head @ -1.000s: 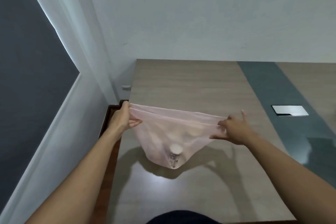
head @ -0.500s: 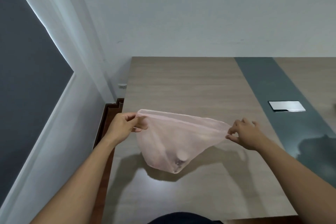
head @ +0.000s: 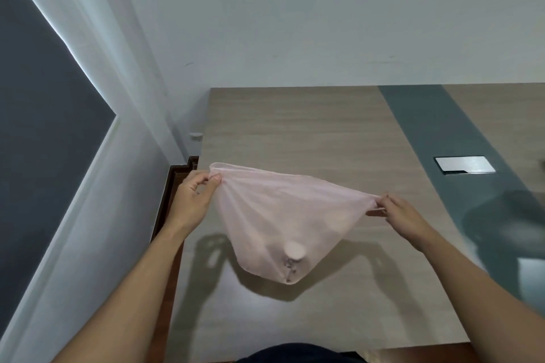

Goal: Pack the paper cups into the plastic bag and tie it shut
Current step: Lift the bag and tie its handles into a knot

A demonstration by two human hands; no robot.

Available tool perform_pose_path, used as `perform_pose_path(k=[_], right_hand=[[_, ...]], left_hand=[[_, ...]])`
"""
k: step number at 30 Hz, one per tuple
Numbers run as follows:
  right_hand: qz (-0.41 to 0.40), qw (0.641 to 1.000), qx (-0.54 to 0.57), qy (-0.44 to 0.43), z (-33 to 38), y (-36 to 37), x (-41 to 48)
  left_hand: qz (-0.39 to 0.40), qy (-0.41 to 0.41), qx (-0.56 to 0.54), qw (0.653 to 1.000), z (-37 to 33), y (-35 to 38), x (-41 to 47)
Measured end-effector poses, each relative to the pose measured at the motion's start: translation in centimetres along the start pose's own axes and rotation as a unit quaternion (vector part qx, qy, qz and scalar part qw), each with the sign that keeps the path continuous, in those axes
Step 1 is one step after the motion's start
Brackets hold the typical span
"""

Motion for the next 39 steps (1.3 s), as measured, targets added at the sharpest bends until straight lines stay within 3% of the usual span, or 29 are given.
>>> perform_pose_path(k=[3, 6, 8, 10, 13, 16, 19, 23, 28, 33, 36, 39], right_hand=[[-0.029, 0.977, 0.204, 0.055, -1.0, 0.9, 0.4], [-0.022, 0.936, 0.344, 0.078, -0.9, 2.9, 0.0], [0.012, 0.914, 0.397, 0.08, 0.0, 4.6, -0.4], [0.036, 0.902, 0.423, 0.079, 0.8, 5.7, -0.8], [0.048, 0.914, 0.399, 0.063, 2.4, 6.4, -1.5], [0.074, 0.943, 0.323, 0.032, 4.8, 7.7, -2.7], [0.091, 0.971, 0.219, -0.02, 7.5, 8.8, -4.3], [0.101, 0.983, 0.078, -0.13, 10.5, 10.2, -5.5], [0.132, 0.967, 0.016, -0.219, 13.6, 11.3, -7.5], [0.151, 0.959, -0.038, -0.237, 14.9, 10.9, -8.3], [0.127, 0.972, 0.059, -0.189, 14.4, 9.1, -8.2], [0.109, 0.975, 0.068, -0.181, 12.1, 7.6, -7.4]], left_hand=[[0.004, -0.083, -0.163, 0.983, 0.8, 2.1, -0.2], [0.025, -0.178, -0.416, 0.892, 1.4, 4.8, -0.5], [0.045, -0.183, -0.459, 0.868, 0.5, 5.8, -0.6], [0.082, -0.151, -0.387, 0.906, -0.6, 6.5, -0.8], [0.147, -0.076, -0.075, 0.983, -2.8, 7.1, -2.1], [0.212, 0.038, 0.187, 0.958, -5.0, 9.0, -3.3], [0.23, 0.099, 0.294, 0.922, -6.9, 11.6, -3.9], [0.238, 0.114, 0.34, 0.903, -8.1, 15.2, -5.1], [0.256, 0.111, 0.371, 0.885, -7.2, 17.8, -6.5], [0.223, 0.085, 0.211, 0.948, -5.4, 18.4, -6.6], [0.243, 0.05, 0.129, 0.96, -5.5, 17.9, -6.8], [0.255, 0.026, 0.073, 0.964, -6.5, 16.9, -6.7]])
Point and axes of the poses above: each hand's wrist, its own x-axis towards the middle knuckle, its own y-axis out of the palm, z = x × y, the point moved 9 cm from there along x, towards the middle knuckle, and after that the axes turned 7 degrees about x, right-handed, at the moved point
